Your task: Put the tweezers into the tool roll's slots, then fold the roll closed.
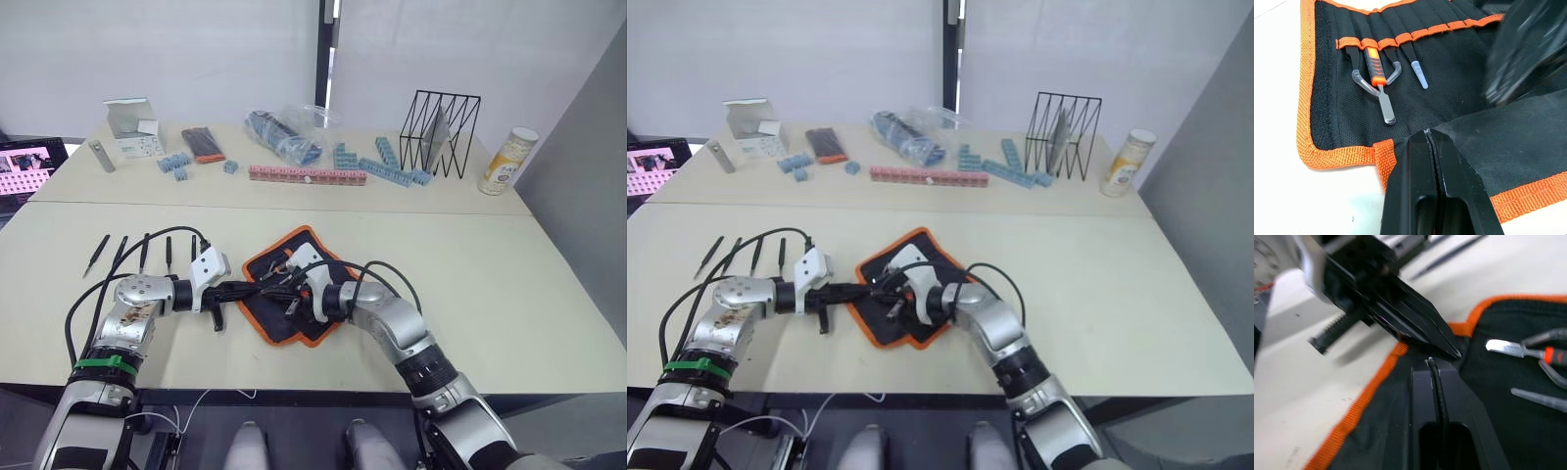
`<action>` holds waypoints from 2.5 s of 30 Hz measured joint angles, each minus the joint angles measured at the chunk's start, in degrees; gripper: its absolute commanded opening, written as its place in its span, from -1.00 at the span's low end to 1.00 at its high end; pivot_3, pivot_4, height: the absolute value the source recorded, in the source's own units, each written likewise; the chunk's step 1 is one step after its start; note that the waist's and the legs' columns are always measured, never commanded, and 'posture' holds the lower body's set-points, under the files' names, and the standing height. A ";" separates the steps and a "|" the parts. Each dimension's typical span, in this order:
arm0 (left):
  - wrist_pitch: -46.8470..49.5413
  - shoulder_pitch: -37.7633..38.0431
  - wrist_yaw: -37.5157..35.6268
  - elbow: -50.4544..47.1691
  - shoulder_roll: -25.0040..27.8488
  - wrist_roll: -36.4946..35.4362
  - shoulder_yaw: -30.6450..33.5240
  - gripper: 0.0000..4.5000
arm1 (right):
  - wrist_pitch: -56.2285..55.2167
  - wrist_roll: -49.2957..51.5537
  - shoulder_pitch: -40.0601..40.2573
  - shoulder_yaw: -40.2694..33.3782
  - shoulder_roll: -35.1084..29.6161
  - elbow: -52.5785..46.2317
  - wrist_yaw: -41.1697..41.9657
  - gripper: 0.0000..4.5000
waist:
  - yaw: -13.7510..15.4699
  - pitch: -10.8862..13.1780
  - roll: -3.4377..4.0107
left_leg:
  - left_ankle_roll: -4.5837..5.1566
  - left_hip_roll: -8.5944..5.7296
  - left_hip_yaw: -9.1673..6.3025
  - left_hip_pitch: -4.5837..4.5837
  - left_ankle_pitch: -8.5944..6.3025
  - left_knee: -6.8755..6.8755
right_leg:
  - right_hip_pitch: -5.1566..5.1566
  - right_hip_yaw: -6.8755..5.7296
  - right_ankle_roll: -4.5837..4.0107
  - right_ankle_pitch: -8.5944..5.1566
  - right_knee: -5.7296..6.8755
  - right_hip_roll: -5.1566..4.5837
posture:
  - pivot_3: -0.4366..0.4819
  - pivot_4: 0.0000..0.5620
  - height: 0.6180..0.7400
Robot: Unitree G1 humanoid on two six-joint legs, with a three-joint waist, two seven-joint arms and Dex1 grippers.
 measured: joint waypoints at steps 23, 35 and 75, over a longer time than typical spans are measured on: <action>-0.27 1.86 1.69 -0.71 -0.26 0.06 0.71 -0.99 | 7.96 0.11 13.91 3.06 -10.89 -22.20 5.02 -1.00 | -0.33 -0.94 0.36 | -0.02 0.00 0.06 0.05 -0.02 -0.09 | -0.05 0.07 -0.20 -0.15 -0.02 -0.01 | -0.05 -0.47 -0.26; 13.04 5.37 -0.34 -5.82 1.84 -12.48 10.62 -0.99 | 13.21 9.72 12.32 -6.30 -13.01 -34.64 4.89 -1.00 | -0.64 -0.60 0.06 | -0.02 0.01 -0.03 -0.24 -0.01 -0.26 | -0.31 -0.01 -0.21 -0.16 -0.03 0.00 | -0.05 -0.47 -0.26; 6.66 22.67 20.61 14.82 18.21 -13.21 46.23 0.99 | 0.80 22.80 35.39 -40.55 -31.94 -39.11 -0.33 1.00 | -0.18 -0.41 -0.29 | -0.68 0.01 0.34 0.23 -0.50 -1.02 | -0.11 0.05 -0.40 -0.44 -0.93 -0.25 | -0.05 -0.47 -0.26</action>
